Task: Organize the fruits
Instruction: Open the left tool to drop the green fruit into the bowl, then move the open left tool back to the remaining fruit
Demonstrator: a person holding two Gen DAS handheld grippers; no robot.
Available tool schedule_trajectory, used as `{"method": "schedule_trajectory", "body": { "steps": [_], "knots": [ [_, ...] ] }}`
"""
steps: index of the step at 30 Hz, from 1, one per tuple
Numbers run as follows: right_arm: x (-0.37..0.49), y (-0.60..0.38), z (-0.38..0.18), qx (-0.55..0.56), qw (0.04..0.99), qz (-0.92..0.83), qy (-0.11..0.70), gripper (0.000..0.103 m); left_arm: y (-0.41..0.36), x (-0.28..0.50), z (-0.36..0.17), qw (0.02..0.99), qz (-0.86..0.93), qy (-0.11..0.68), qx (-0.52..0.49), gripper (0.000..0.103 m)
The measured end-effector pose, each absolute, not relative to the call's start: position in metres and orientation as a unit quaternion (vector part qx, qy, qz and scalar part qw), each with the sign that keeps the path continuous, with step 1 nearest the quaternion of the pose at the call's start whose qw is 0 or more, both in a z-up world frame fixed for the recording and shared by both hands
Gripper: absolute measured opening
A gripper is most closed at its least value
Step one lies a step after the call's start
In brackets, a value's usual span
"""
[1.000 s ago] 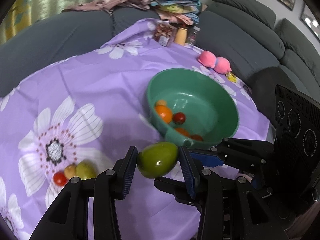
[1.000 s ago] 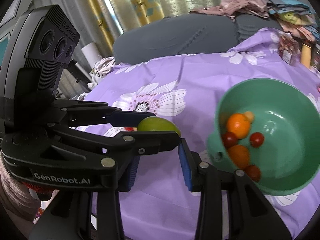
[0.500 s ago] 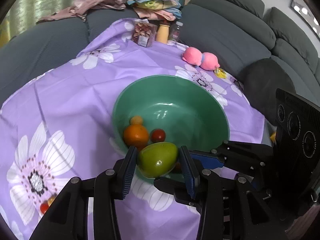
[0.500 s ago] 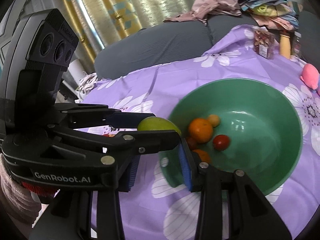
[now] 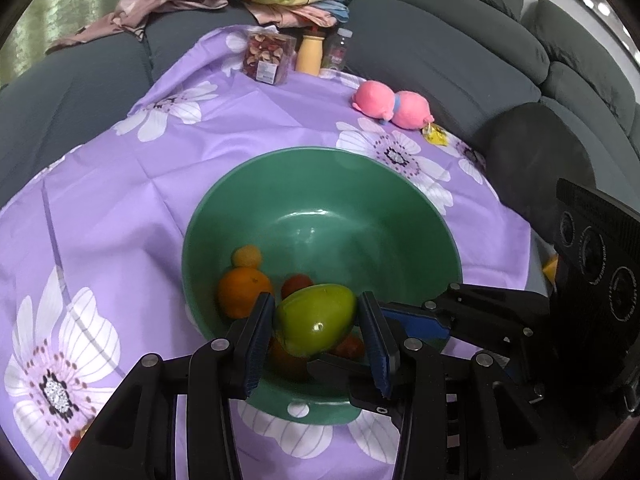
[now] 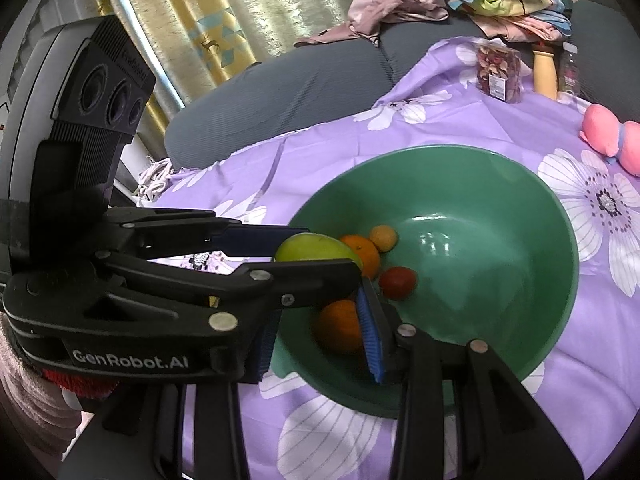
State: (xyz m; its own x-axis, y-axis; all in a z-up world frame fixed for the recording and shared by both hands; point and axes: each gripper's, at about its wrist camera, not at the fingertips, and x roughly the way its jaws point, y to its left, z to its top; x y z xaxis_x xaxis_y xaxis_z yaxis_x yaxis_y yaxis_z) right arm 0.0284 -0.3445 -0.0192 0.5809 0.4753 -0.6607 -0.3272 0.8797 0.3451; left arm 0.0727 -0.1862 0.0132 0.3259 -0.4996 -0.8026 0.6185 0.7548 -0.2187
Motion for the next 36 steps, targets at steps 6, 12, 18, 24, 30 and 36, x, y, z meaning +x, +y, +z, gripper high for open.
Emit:
{"method": "schedule_trajectory", "body": {
  "steps": [6, 12, 18, 24, 30, 36],
  "knots": [
    [0.028, -0.345, -0.019, 0.093, 0.885, 0.224, 0.398, 0.039, -0.187, 0.073, 0.013, 0.813, -0.342, 0.467, 0.061, 0.043],
    [0.022, -0.339, -0.014, 0.076, 0.886, 0.226, 0.397, 0.039, -0.182, 0.068, 0.016, 0.821, -0.319, 0.467, 0.074, 0.043],
    [0.012, -0.334, -0.007, 0.059, 0.890, 0.222, 0.394, 0.044, -0.161, 0.060, 0.026, 0.836, -0.293, 0.459, 0.065, 0.051],
    [-0.001, -0.324, 0.003, 0.038, 0.893, 0.222, 0.390, 0.050, -0.131, 0.049, 0.033, 0.851, -0.264, 0.451, 0.045, 0.062],
    [-0.016, -0.312, 0.010, 0.017, 0.893, 0.227, 0.389, 0.060, -0.097, 0.036, 0.031, 0.858, -0.237, 0.456, 0.016, 0.064],
    [-0.030, -0.293, 0.014, -0.005, 0.886, 0.243, 0.395, 0.062, -0.061, 0.021, 0.028, 0.865, -0.209, 0.456, -0.018, 0.072]
  ]
}}
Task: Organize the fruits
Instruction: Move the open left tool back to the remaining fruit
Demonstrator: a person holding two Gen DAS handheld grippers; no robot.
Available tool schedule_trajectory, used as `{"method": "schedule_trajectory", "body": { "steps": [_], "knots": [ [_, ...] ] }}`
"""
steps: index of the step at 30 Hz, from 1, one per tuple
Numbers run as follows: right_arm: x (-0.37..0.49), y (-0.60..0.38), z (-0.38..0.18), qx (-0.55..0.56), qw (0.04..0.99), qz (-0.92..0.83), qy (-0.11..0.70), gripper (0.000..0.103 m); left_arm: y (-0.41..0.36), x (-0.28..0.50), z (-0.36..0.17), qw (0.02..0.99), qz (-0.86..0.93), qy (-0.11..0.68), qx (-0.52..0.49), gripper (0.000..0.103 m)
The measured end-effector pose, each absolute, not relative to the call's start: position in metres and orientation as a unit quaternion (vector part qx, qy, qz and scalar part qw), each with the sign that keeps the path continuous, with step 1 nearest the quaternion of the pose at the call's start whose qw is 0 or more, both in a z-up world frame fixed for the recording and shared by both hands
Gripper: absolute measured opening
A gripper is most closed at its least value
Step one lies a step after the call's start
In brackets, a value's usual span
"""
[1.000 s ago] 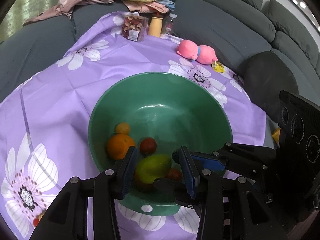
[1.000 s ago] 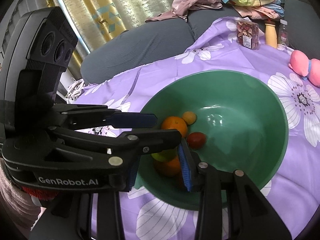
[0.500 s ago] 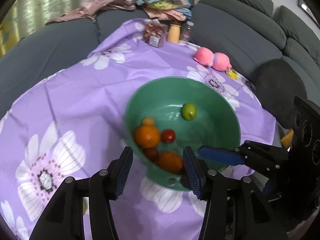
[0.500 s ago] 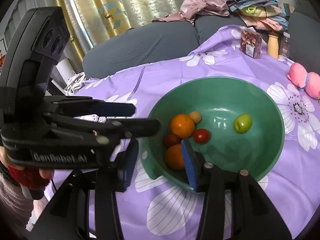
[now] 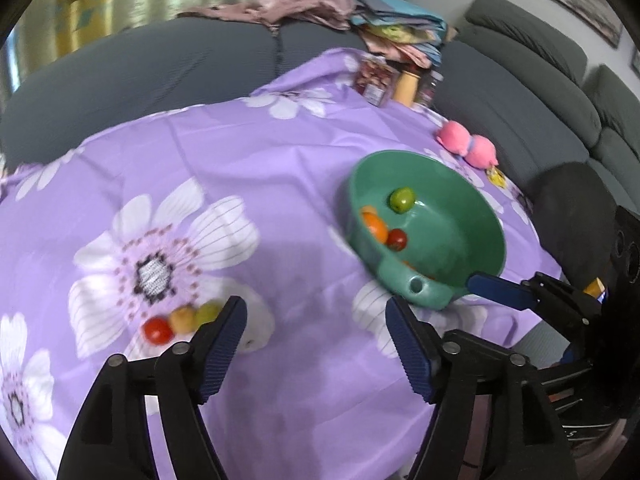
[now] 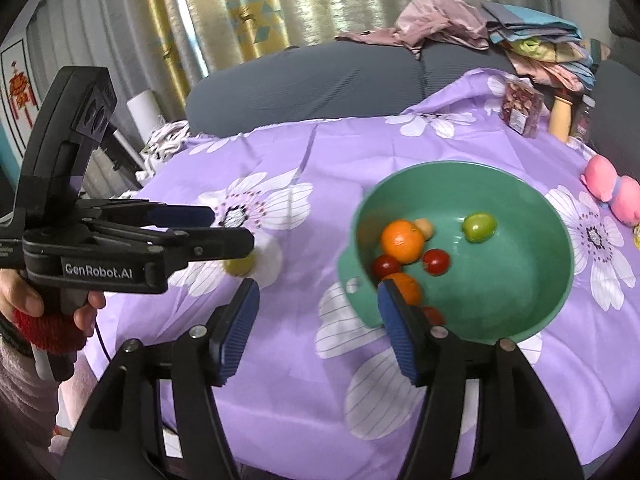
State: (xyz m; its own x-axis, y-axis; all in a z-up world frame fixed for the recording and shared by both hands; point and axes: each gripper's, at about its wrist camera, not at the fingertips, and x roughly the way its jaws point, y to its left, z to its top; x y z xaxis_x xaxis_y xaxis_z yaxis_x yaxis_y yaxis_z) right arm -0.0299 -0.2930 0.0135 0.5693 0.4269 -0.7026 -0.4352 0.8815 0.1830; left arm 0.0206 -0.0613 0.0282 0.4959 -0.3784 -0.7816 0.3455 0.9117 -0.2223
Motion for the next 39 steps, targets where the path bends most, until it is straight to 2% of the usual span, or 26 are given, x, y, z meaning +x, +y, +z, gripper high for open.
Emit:
{"method": "schedule_trajectory", "body": {
  "steps": [17, 39],
  "knots": [
    [-0.052, -0.230, 0.006, -0.057, 0.853, 0.303, 0.422, 0.062, 0.013, -0.016, 0.000, 0.860, -0.156, 0.479, -0.080, 0.072],
    [-0.024, -0.193, -0.025, -0.060, 0.815, 0.339, 0.467, 0.062, 0.030, -0.005, -0.019, 0.847, -0.171, 0.491, -0.110, 0.072]
  ]
}}
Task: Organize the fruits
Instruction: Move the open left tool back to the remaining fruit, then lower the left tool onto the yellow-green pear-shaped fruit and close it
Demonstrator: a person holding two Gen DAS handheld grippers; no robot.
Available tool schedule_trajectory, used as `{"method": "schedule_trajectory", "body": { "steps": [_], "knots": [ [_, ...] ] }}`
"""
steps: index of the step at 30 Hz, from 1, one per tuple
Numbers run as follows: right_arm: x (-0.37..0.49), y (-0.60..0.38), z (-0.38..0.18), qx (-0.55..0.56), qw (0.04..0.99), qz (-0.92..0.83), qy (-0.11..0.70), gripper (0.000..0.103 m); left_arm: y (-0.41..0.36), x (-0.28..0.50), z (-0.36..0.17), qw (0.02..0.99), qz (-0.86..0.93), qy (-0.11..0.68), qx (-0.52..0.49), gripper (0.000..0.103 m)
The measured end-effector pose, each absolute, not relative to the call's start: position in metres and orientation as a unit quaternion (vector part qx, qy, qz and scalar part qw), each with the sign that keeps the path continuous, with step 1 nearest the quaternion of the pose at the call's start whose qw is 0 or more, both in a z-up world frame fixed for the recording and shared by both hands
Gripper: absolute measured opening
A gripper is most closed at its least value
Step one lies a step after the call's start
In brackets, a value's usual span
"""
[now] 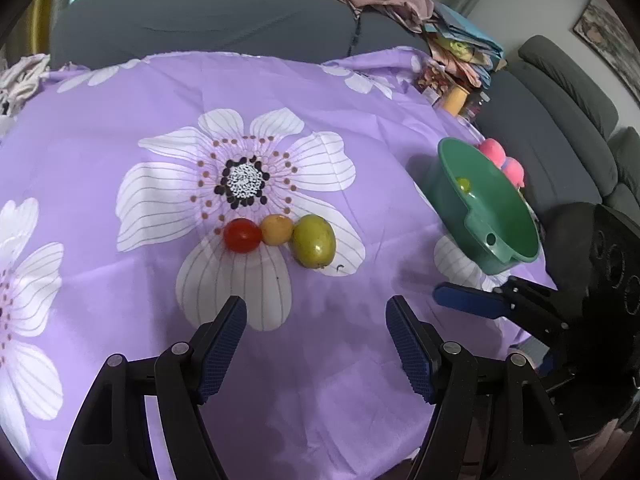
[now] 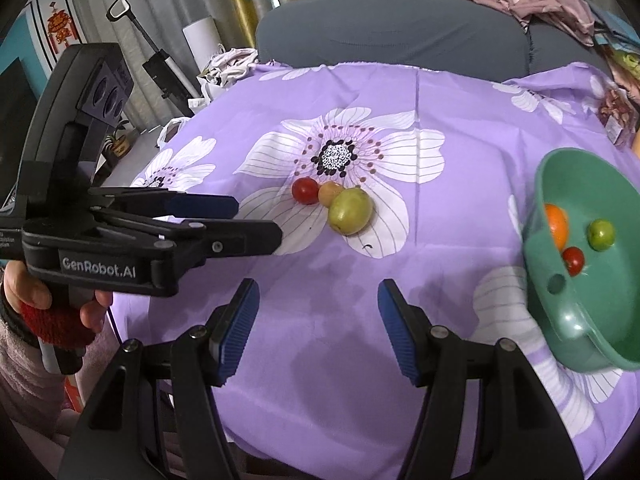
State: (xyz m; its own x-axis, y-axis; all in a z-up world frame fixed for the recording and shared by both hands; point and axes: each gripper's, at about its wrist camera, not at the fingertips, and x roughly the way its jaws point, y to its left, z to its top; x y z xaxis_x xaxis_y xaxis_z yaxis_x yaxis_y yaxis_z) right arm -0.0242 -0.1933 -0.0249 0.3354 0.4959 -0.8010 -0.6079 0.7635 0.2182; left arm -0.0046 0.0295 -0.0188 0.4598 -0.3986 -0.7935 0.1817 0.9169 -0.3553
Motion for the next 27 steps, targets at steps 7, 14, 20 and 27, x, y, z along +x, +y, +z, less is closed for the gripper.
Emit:
{"method": "schedule_trajectory", "body": {
  "steps": [7, 14, 20, 27],
  "knots": [
    [-0.002, -0.182, -0.037, -0.055, 0.809, 0.337, 0.479, 0.062, 0.028, 0.014, -0.026, 0.837, -0.190, 0.500, -0.119, 0.072],
    [0.016, -0.173, -0.053, -0.054, 0.800, 0.336, 0.494, 0.062, 0.027, 0.028, -0.036, 0.826, -0.207, 0.509, -0.130, 0.072],
    [0.028, -0.166, -0.062, -0.062, 0.791, 0.337, 0.507, 0.062, 0.025, 0.038, -0.043, 0.818, -0.219, 0.513, -0.138, 0.066],
    [0.043, -0.157, -0.073, -0.068, 0.779, 0.345, 0.519, 0.061, 0.024, 0.049, -0.051, 0.809, -0.230, 0.519, -0.150, 0.058]
  ]
}}
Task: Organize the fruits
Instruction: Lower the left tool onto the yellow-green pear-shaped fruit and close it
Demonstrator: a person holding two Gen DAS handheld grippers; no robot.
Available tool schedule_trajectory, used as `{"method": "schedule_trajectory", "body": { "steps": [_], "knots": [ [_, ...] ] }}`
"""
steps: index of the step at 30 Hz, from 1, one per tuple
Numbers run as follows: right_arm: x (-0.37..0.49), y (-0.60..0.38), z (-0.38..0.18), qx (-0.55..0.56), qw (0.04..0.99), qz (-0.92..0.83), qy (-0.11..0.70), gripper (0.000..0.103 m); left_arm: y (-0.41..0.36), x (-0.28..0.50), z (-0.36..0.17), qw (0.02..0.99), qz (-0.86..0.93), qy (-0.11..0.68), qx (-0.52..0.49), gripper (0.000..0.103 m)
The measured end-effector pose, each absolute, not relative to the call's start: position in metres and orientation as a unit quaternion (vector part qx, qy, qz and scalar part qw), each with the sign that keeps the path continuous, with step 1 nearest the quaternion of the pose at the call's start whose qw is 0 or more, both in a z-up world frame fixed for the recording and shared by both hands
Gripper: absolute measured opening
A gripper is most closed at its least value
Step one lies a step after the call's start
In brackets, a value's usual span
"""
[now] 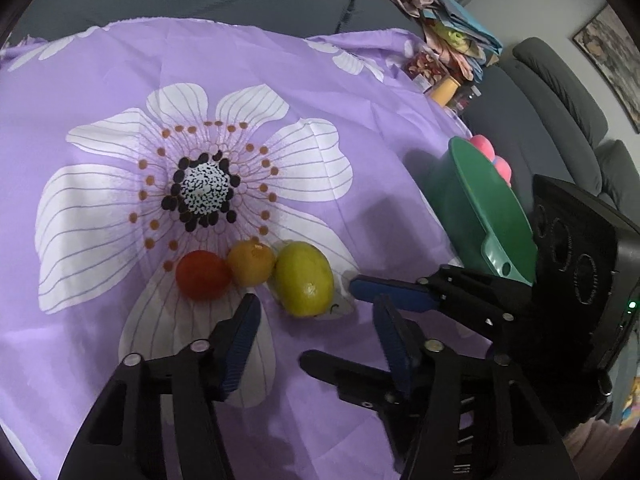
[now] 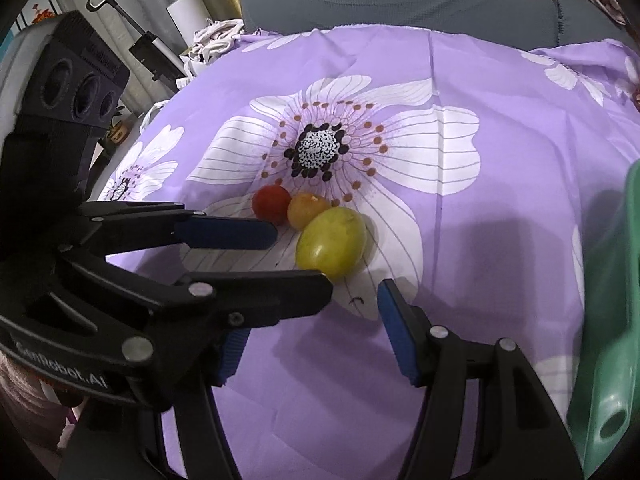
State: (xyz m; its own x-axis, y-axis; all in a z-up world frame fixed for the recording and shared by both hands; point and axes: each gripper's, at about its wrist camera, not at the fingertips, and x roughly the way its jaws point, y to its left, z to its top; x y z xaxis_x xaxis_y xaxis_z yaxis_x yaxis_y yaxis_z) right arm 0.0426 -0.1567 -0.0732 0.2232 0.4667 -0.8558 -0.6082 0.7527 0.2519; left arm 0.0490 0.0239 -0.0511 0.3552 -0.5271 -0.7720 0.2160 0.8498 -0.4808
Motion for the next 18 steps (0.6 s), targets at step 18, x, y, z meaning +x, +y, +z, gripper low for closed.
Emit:
{"method": "schedule_trajectory", "body": {
  "steps": [18],
  "knots": [
    [0.055, -0.148, -0.080, -0.083, 0.776, 0.352, 0.517, 0.041, 0.026, 0.070, -0.062, 0.798, -0.238, 0.530, -0.163, 0.038]
  ]
}}
